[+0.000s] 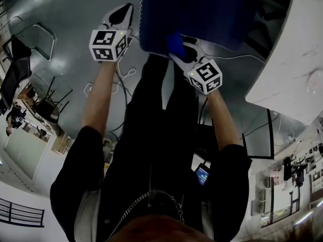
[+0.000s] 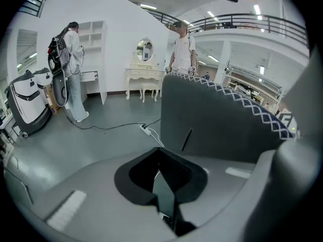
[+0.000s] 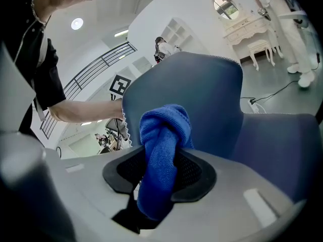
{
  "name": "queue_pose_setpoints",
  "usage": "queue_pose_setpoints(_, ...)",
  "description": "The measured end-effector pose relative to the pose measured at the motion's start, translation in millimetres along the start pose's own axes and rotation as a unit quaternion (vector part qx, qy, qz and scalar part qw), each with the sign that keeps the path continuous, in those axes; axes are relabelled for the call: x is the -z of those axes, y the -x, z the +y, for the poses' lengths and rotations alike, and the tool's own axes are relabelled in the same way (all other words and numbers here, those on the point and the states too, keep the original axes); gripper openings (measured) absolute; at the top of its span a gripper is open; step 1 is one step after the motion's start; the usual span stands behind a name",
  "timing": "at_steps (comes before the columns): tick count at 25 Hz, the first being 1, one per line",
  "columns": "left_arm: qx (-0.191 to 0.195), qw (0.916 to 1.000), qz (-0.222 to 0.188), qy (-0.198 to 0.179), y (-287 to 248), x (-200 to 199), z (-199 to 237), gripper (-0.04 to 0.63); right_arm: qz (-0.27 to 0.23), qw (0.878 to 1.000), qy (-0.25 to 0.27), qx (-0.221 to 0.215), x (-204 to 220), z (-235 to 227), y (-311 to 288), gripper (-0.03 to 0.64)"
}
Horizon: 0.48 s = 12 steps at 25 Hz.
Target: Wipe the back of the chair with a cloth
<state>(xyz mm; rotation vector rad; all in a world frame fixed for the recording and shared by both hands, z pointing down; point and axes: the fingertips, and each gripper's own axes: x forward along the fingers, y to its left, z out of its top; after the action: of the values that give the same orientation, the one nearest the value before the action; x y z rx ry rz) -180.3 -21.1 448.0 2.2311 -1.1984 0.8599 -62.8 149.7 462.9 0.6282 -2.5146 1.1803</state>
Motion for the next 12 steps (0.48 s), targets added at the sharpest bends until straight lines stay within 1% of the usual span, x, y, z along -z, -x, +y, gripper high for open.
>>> queue_pose_setpoints(2,-0.003,1.0,0.0,0.003,-1,1,1,0.009,-0.018,0.999,-0.028,-0.011,-5,-7,5,0.149)
queue_pose_setpoints(4,-0.001,1.0,0.002,0.006,0,3,2,0.009,-0.047,0.997,-0.057,-0.002,-19,-22,11,0.149)
queue_pose_setpoints(8,-0.001,1.0,0.004,0.007,-1,4,9,0.009,-0.097,0.993,-0.054,0.047,-65,-63,11,0.15)
queue_pose_setpoints(10,-0.003,0.9999,0.003,0.01,-3,4,12,0.009,-0.125,0.988,-0.051,0.075,-91,-88,10,0.15)
queue_pose_setpoints(12,-0.005,0.9999,0.003,0.01,-4,3,14,0.009,-0.147,0.982,-0.043,0.113,-116,-114,9,0.15)
